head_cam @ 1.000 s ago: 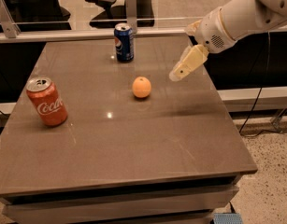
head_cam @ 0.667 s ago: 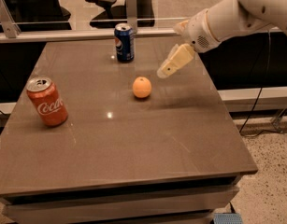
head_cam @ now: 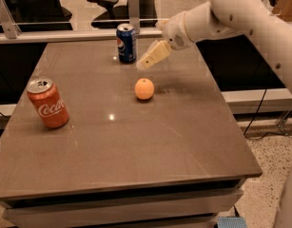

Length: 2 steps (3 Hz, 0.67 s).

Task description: Move pepsi can near coke can

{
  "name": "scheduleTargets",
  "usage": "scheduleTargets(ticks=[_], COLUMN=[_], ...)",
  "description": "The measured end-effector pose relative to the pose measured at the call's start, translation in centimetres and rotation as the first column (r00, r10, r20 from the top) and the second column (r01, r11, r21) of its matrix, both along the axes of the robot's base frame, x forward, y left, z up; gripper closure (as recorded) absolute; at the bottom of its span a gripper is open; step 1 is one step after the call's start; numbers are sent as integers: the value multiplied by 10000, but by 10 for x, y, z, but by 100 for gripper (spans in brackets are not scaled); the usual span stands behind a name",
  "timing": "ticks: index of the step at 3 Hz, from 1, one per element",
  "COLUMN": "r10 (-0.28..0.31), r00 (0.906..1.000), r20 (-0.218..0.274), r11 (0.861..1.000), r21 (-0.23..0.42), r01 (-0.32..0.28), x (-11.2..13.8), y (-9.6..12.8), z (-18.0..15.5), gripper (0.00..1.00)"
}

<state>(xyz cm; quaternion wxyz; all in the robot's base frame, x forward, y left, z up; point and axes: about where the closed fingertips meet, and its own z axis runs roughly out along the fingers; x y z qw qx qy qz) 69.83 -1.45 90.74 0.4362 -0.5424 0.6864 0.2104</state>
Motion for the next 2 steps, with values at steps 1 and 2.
scheduleTargets(ticks=[1,2], r10=[-253,-483], r00=[9997,9987], r20=[-69,-182], r11=[9985,9937], r21=[483,1002], r01=[256,499], x=[29,53], y=[19,37], z=[-17,-31], gripper=[0,0])
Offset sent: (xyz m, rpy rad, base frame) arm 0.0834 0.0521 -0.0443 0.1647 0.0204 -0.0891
